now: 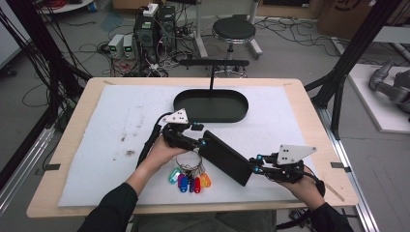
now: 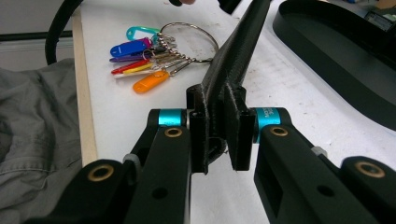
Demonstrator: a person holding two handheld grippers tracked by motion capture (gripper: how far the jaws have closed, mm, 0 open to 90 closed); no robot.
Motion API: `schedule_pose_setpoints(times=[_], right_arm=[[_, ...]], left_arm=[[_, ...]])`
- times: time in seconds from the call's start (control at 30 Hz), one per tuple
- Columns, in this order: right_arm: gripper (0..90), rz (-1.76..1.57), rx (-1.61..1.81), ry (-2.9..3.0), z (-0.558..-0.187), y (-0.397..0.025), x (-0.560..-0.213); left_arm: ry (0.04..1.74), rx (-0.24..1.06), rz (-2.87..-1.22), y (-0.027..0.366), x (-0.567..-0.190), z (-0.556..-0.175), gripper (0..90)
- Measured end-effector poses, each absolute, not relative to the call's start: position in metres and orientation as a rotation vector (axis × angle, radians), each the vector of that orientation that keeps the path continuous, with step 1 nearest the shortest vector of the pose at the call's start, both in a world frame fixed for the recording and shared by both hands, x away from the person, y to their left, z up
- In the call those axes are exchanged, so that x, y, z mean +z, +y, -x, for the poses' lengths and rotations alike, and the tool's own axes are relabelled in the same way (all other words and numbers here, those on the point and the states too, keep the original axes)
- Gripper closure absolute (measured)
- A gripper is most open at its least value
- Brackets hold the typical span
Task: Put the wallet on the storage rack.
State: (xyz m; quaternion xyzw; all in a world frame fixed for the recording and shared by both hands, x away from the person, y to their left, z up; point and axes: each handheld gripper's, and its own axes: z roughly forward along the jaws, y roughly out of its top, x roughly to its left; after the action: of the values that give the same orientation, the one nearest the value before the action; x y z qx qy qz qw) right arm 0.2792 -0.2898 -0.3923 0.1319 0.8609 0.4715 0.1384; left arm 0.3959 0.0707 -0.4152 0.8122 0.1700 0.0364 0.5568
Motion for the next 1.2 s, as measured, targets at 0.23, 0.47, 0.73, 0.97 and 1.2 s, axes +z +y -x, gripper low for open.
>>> schedule_pose_setpoints(times=[0.23,0.47,0.73,0.97,1.2], right_arm=[[81.1,-0.391,1.358,2.492,-0.281,-0.292,-0.393],[75.7,-0.423,1.363,2.491,-0.283,-0.295,-0.395],[43.8,-0.628,1.447,2.510,-0.294,-0.300,-0.402],[36.6,-0.772,1.472,2.577,-0.299,-0.295,-0.412],[73.5,-0.705,1.387,2.581,-0.300,-0.287,-0.412]], left_arm=[[0.330,0.112,-1.978,0.066,-0.418,-0.397,55.0],[0.313,0.170,-1.995,0.071,-0.416,-0.393,70.8],[0.305,0.215,-1.957,0.076,-0.420,-0.383,74.2],[0.367,0.249,-1.939,0.077,-0.421,-0.375,74.6],[0.357,0.273,-1.895,0.080,-0.419,-0.369,74.0]])
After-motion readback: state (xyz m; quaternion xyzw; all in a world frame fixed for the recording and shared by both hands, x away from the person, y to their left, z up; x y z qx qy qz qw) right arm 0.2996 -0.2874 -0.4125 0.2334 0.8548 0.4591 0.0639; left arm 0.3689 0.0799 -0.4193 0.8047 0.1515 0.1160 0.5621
